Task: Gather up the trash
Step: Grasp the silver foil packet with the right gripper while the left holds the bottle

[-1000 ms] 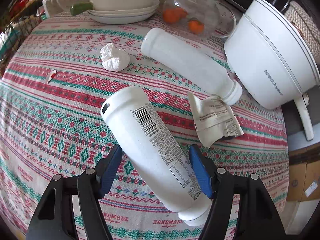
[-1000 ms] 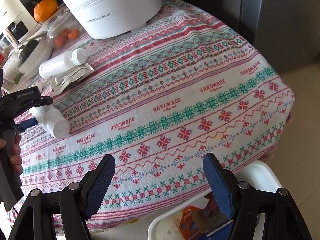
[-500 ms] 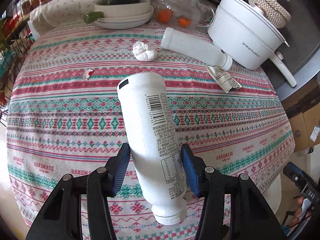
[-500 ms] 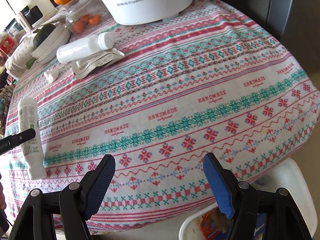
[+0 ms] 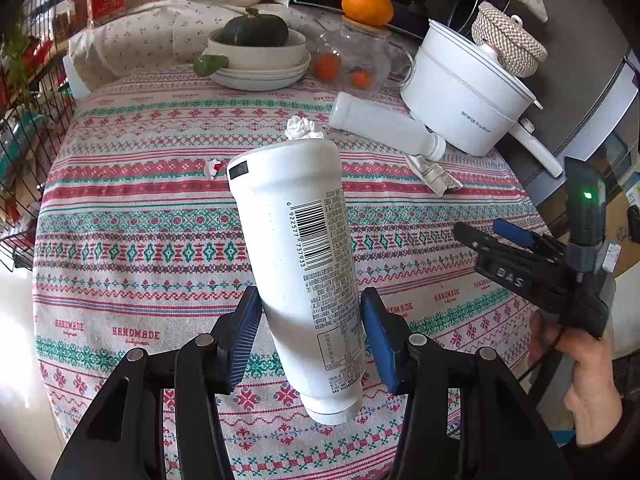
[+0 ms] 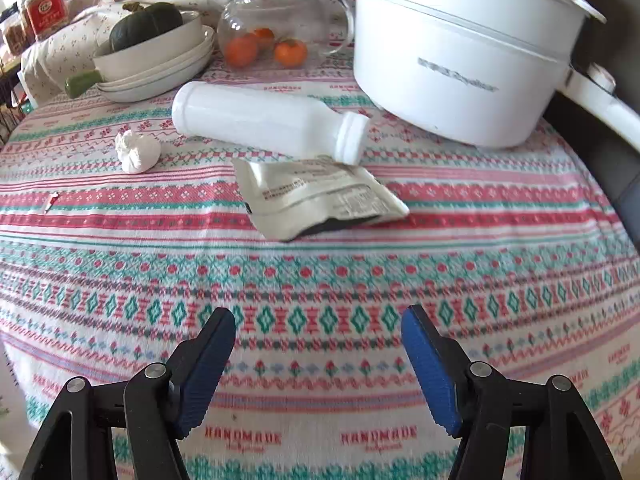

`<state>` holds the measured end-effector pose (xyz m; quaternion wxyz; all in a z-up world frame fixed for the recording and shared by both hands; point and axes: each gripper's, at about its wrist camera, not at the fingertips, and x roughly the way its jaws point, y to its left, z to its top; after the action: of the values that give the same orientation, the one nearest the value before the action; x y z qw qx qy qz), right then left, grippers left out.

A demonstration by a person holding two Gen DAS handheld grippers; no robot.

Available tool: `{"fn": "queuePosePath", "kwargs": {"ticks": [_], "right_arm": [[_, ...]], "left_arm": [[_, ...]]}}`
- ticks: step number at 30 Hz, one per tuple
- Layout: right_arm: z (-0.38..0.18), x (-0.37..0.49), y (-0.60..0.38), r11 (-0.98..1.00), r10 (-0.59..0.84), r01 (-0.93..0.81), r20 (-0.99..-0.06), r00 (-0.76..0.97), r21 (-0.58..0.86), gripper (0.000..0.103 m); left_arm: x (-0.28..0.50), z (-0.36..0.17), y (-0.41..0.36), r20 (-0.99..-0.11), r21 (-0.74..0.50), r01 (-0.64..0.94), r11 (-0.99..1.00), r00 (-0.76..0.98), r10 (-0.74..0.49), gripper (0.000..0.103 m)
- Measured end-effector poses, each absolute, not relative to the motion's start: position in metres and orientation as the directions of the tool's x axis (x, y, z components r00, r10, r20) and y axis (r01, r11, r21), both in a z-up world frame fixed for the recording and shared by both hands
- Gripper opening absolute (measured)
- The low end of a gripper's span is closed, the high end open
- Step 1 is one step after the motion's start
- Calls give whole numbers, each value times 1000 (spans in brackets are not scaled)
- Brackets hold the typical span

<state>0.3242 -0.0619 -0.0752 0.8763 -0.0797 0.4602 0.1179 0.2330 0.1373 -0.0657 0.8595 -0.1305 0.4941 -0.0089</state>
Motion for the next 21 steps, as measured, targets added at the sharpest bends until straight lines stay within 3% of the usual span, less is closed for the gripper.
{"fn": "queuePosePath", "kwargs": {"ticks": [6, 9, 12, 14, 15, 17, 21], "right_arm": [[-91, 351, -22, 914, 9, -322, -781, 624, -247, 71], [-98, 359, -8, 872, -38, -349, -757, 652, -344, 65], [-103, 366, -4, 854, -57, -358, -752, 657, -378, 48], [-105, 371, -5, 855, -73, -350, -756, 650, -383, 29], [-106, 374, -7, 856, -76, -349, -760, 645, -382, 27], [-104, 376, -10, 858, -78, -347, -764, 641, -379, 11], [-87, 367, -15, 859, -62, -349, -754, 654, -373, 7]], "left_arm": [[238, -67, 142, -844, -262, -106, 959, 508, -174, 53], [239, -66, 143, -842, -268, -106, 958, 508, -180, 53], [239, -67, 146, -843, -274, -111, 955, 506, -183, 53], [240, -67, 146, -843, -276, -112, 955, 505, -184, 53], [240, -67, 146, -844, -275, -112, 955, 505, -184, 53], [240, -66, 144, -844, -271, -109, 957, 506, -181, 53], [237, -63, 142, -840, -268, -98, 958, 511, -182, 53]]}}
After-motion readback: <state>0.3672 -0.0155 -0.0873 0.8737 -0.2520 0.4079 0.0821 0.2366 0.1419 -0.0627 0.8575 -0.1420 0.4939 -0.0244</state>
